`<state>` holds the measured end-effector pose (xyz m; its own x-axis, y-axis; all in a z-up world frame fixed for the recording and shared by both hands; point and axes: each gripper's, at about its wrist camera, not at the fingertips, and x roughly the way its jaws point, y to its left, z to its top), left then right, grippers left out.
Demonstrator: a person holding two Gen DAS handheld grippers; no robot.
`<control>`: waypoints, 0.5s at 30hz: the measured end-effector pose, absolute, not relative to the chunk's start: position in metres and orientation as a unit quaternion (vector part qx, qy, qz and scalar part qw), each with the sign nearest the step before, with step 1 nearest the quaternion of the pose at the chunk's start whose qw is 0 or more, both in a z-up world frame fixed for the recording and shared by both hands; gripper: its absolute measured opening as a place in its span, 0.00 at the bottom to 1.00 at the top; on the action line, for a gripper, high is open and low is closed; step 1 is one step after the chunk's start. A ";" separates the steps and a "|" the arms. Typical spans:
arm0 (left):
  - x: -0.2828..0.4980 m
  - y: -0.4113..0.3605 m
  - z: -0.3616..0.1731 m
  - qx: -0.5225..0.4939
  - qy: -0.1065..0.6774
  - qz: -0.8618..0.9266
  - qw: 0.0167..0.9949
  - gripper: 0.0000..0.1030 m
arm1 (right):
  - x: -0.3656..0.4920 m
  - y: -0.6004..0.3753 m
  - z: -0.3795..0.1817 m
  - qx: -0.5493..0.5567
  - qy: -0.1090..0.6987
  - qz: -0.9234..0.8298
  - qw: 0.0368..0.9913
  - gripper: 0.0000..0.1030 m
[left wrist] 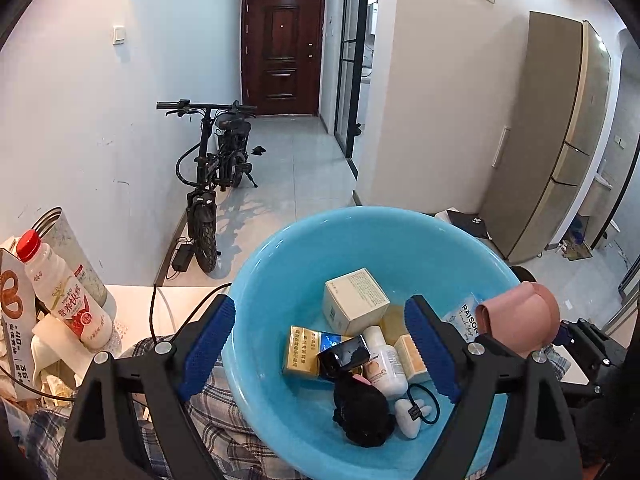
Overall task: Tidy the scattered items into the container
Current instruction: 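Lower the right tool into the basin and open it to release the pink cup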
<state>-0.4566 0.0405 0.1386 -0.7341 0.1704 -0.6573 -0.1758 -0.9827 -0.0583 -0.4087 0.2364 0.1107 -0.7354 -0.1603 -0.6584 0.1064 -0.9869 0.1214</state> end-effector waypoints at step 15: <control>-0.455 0.046 0.139 -0.354 0.012 0.930 0.095 0.86 | -0.409 0.227 0.103 0.361 -0.031 -0.929 0.075 0.76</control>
